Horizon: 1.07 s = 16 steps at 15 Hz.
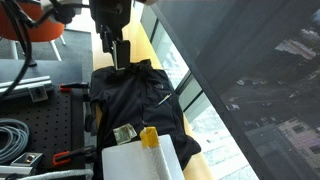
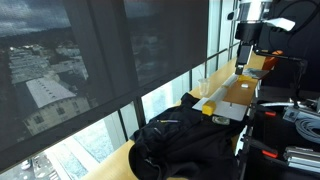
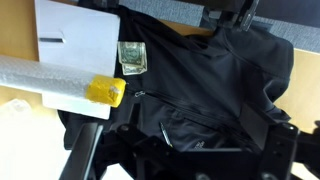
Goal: Close the zip of the jersey
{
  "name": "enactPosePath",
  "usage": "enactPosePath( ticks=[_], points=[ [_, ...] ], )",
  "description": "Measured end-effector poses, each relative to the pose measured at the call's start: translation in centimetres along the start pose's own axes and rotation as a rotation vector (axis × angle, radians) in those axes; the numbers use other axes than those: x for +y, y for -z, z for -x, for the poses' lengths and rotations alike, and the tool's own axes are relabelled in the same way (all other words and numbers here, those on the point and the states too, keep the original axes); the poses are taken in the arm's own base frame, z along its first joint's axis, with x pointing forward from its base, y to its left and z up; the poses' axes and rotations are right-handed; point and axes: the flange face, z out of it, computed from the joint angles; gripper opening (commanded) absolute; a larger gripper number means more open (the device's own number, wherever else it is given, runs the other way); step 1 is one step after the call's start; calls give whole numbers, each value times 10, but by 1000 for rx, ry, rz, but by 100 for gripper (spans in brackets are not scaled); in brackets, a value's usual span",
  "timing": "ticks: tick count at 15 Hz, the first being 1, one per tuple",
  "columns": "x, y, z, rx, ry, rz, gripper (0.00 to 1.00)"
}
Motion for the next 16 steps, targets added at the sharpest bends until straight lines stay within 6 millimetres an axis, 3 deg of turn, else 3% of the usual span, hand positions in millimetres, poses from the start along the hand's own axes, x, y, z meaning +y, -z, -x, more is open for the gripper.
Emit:
enactPosePath(
  ticks=[3,6,11,16],
  points=[
    [-16,-38,-12,58,25,-25,100],
    [-17,-79,-29,78,24,-63,100],
    [-7,-143,-67,66,-2,-114,100],
    [15,-189,-101,39,-28,-116,100]
  ],
)
